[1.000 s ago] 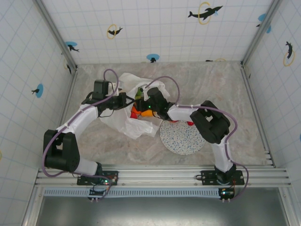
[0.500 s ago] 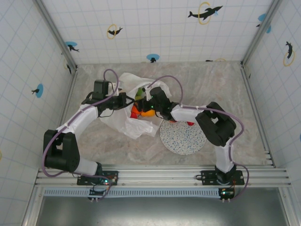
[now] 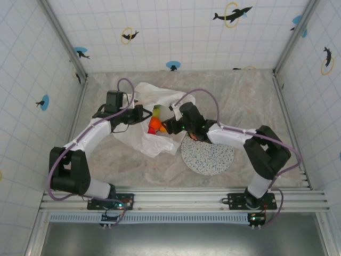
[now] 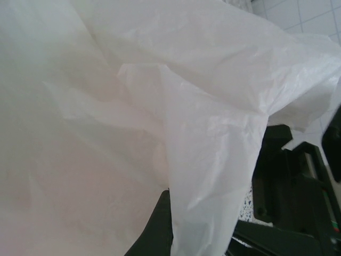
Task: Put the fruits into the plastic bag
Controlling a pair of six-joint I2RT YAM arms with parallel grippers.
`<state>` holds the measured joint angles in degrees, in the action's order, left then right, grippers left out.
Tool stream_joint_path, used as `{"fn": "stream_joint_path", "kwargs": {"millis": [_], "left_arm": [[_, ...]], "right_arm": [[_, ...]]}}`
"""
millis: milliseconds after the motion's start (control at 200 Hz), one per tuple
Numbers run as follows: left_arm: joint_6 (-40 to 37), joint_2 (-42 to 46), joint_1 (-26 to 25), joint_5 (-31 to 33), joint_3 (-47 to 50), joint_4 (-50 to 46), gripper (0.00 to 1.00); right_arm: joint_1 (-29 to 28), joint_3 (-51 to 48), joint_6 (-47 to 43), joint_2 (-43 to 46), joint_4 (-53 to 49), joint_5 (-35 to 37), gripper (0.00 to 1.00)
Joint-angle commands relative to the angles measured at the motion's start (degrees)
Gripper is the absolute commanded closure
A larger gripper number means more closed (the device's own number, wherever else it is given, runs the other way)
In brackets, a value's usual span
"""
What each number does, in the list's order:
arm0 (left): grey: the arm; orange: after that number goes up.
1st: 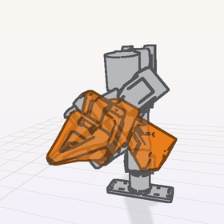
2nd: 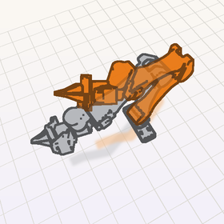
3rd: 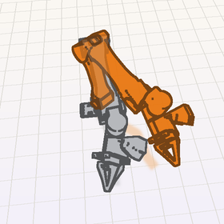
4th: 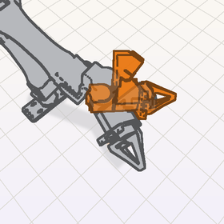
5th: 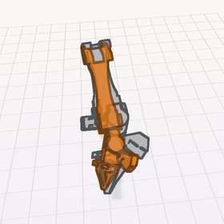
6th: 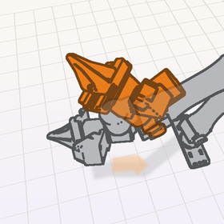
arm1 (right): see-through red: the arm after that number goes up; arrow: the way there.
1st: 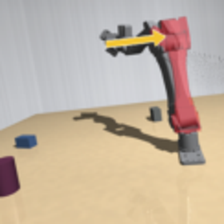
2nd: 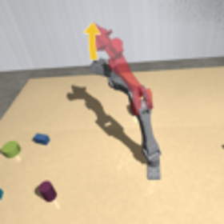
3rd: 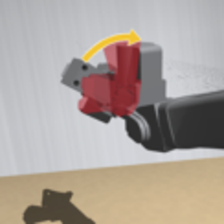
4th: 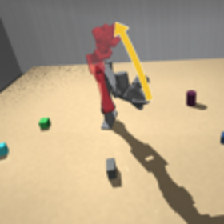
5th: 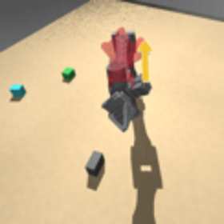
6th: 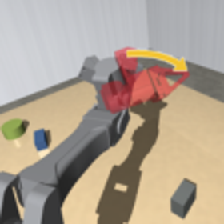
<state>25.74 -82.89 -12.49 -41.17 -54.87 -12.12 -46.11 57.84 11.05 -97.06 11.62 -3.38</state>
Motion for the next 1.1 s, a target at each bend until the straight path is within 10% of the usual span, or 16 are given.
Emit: {"fn": "stream_joint_path", "kwargs": {"millis": [0,370,591,1091], "left_arm": [[-0.6,0.1,-0.3,-0.6,-0.2,-0.3,1.0],[-0.4,-0.2,-0.3,-0.7,0.0,-0.1,1.0],[0.0,-0.3,-0.3,-0.9,0.2,0.5,1.0],[0.0,-0.4,-0.4,-0.4,0.0,0.0,1.0]], "right_arm": [[-0.2,-2.7,-1.9,5.8,-2.7,-4.2,0.19],[3.4,-15.2,-5.4,24.5,-5.0,-16.0,0.19],[10.8,-22.2,-9.3,32.5,-8.8,-10.0,0.18],[16.5,-10.7,-8.2,9.8,-9.6,-11.1,0.11]]}}
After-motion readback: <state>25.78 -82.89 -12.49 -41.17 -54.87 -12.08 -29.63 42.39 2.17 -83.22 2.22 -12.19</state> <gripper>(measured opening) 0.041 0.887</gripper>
